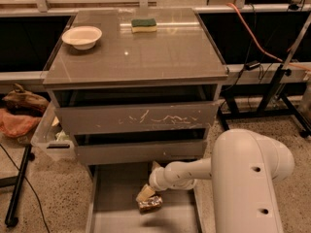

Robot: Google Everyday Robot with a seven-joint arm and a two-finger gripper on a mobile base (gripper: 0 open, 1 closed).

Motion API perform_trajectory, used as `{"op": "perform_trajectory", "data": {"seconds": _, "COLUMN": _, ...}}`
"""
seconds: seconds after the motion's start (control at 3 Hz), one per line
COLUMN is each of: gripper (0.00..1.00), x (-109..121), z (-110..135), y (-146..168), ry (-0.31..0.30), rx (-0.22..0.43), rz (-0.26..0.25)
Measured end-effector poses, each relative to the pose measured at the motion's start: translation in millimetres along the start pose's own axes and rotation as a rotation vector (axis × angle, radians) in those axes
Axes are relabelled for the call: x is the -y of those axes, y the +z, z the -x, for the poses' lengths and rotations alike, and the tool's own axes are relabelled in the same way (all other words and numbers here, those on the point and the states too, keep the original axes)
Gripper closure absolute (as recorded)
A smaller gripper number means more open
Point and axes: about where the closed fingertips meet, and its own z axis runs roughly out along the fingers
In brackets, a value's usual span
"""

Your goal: Pick orange can from bottom drawer and place on counter

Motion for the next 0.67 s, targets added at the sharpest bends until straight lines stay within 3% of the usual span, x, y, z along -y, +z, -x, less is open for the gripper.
{"op": "perform_trajectory", "data": {"seconds": 0.33, "gripper": 0.00, "x": -15, "z": -19, "y": 18, "ry": 0.044, "rx": -0.008, "rz": 0.049}}
{"op": "perform_trajectory", "data": {"seconds": 0.67, "gripper": 0.00, "x": -56, "z": -62, "y": 41, "ry": 0.177, "rx": 0.019, "rz": 0.111}}
